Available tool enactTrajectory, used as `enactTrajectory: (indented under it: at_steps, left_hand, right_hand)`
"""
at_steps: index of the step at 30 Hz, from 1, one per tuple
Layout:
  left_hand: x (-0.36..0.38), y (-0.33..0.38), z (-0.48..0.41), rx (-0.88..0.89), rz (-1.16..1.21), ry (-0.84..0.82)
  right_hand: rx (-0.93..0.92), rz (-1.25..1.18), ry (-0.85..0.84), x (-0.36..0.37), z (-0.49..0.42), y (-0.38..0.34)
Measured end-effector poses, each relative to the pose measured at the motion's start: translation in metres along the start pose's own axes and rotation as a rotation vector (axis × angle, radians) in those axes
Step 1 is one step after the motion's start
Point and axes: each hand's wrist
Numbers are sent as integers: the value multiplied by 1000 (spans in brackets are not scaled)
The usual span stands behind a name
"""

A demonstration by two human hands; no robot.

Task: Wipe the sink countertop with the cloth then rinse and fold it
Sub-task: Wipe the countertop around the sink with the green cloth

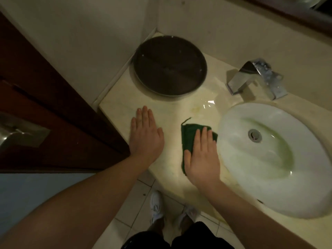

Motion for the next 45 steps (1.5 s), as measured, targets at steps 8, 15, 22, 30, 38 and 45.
enactTrajectory:
  at_steps: [8, 15, 22, 30, 38, 45]
  left_hand:
    - [2, -3, -1, -8, 11, 24]
    - [3, -5, -8, -52, 53, 22]
    - [0, -9, -7, -47, 69, 21]
    - [2, -6, -1, -39, 26, -7]
    - [2, -5, 3, -29, 32, 3]
    - [2, 4, 2, -25, 30, -12]
  right_hand:
    - [-155, -32, -33, 17, -111, -45]
    - [-374, -107, -95, 3, -35, -40]
    - [-325, -28, -141, -13, 54, -17]
    - [101, 46, -5, -15, 26, 14]
    - [-212, -45, -93, -12, 50, -8]
    - [62, 27, -17, -11, 9, 28]
Point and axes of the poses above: each hand's wrist, its own z-axis away from the middle knuckle, its own x-axis out of the palm, y = z × x, and after that the axes turned 14 degrees about y, right-handed
